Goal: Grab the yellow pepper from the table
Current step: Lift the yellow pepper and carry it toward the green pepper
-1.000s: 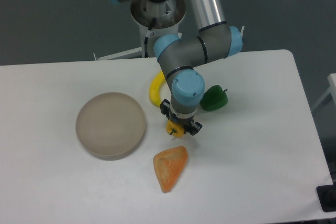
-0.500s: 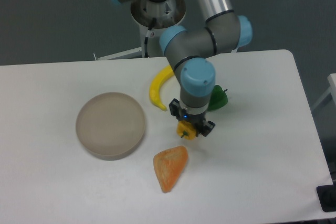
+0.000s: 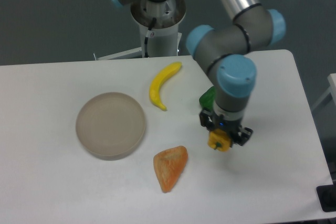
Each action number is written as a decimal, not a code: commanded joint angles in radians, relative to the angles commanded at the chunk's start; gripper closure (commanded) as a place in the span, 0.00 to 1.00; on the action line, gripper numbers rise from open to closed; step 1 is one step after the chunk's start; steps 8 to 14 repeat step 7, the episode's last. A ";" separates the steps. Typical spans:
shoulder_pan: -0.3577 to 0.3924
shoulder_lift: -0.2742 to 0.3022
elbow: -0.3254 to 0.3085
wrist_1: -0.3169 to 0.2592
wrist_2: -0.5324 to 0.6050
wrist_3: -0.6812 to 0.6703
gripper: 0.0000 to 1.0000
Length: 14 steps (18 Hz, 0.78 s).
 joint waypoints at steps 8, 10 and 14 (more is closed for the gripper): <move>0.003 0.009 -0.005 -0.005 0.026 0.149 0.89; 0.003 0.009 -0.005 -0.005 0.026 0.149 0.89; 0.003 0.009 -0.005 -0.005 0.026 0.149 0.89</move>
